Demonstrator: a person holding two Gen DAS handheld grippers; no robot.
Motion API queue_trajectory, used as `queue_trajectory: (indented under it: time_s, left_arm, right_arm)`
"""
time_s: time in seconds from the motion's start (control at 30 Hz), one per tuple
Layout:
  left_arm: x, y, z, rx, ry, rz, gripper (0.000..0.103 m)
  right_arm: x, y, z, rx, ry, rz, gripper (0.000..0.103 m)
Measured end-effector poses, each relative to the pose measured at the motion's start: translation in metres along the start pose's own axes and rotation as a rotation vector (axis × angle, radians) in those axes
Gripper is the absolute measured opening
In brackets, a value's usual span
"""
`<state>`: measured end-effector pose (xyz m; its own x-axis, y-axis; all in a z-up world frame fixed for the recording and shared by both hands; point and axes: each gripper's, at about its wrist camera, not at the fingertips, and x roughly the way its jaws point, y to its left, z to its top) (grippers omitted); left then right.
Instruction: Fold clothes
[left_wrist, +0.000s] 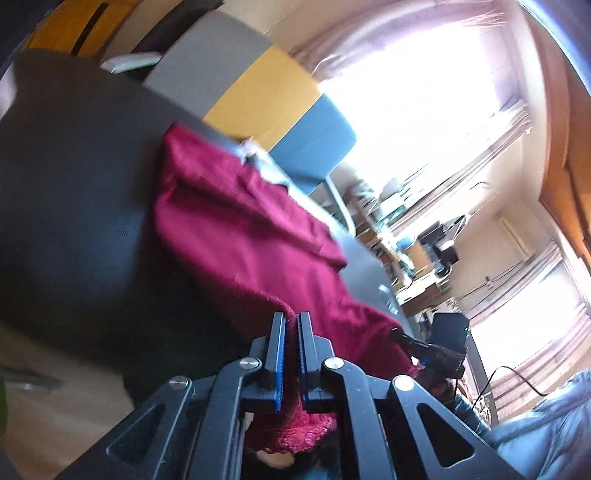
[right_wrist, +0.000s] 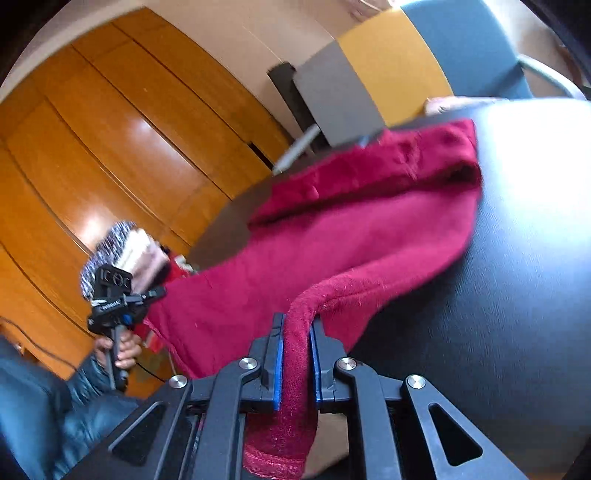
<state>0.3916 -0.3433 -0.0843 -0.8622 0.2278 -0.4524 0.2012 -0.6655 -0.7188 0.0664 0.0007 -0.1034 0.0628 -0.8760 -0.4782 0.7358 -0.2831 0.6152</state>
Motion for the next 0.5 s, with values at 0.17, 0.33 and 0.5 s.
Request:
queue_trajectory:
  time_s: [0.17,0.33,0.5]
  left_arm:
    - [0.016,-0.006,0.047,-0.006,-0.095,-0.048,0.001]
    - [0.037,0.011,0.099,-0.043,-0.178,-0.025,0.0]
    - [0.079,0.025,0.137,-0.049,-0.14,0.059,0.0]
  right_arm:
    - [0.01,-0.002,0.038,0.001,-0.066,0.029,0.012]
    - [0.031,-0.024,0.083,0.022,-0.103,-0.001,0.012]
    - [0.064,-0.053,0.12,0.056,-0.092,-0.052,0.012]
